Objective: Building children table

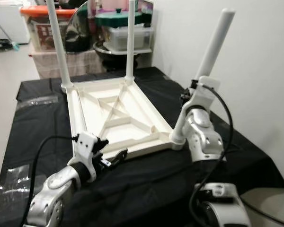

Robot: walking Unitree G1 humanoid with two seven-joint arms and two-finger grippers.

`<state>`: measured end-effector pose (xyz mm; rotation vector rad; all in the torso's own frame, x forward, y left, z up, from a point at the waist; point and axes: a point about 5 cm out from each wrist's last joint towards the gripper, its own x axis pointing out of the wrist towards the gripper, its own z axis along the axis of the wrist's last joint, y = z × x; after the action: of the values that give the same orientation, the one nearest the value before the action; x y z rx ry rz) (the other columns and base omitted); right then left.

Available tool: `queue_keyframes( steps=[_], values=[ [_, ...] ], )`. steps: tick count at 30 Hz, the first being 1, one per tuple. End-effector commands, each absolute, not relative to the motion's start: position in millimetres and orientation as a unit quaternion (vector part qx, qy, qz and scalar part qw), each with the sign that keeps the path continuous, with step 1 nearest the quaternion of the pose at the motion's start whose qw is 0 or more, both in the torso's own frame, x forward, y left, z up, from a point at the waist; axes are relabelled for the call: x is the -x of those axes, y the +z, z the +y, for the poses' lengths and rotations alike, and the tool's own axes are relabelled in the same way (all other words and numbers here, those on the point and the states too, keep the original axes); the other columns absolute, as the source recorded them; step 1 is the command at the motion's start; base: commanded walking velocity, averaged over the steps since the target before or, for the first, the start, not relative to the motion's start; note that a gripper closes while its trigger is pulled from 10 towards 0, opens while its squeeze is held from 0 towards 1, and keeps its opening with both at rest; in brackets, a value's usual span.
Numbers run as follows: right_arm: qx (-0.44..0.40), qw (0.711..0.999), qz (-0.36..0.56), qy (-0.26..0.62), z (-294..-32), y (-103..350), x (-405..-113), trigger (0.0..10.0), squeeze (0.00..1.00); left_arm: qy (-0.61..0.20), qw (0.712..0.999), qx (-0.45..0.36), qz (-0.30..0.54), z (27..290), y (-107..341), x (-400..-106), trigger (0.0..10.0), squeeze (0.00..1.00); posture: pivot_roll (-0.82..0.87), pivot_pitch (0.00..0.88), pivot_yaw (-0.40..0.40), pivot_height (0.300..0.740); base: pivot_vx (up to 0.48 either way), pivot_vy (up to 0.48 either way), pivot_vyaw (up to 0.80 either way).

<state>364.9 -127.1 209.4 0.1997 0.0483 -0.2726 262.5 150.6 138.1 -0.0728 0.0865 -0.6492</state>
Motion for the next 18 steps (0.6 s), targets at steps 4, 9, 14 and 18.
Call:
queue_keyframes(
  steps=[4,9,14,18],
  values=[
    [-0.129,0.978,0.148,-0.072,-95.2,169.5,-357.1,10.0,0.0,-0.324,0.944,0.032,0.052,149.3,135.5,-261.6,10.0,0.0,0.08,0.0,-0.045,0.74,0.0,0.0,0.0],
    [-0.126,0.987,0.094,-0.037,-117.2,187.3,-368.9,10.0,1.0,-0.325,0.944,0.035,0.053,146.5,133.6,-261.4,10.0,0.0,0.07,0.0,-0.051,0.74,0.0,0.0,0.0],
    [-0.127,0.982,0.01,0.138,-174.7,228.1,-388.1,10.0,0.0,-0.324,0.944,0.039,0.052,145.8,132.8,-260.6,10.0,0.0,0.06,0.0,-0.051,0.74,0.0,0.0,0.0],
    [-0.112,0.962,-0.009,0.25,-186.3,236.1,-380.9,2.4,0.0,-0.328,0.943,0.039,0.052,144.5,133.3,-259.9,10.0,0.0,0.07,0.0,-0.055,0.74,0.0,0.0,0.0]
  ],
)
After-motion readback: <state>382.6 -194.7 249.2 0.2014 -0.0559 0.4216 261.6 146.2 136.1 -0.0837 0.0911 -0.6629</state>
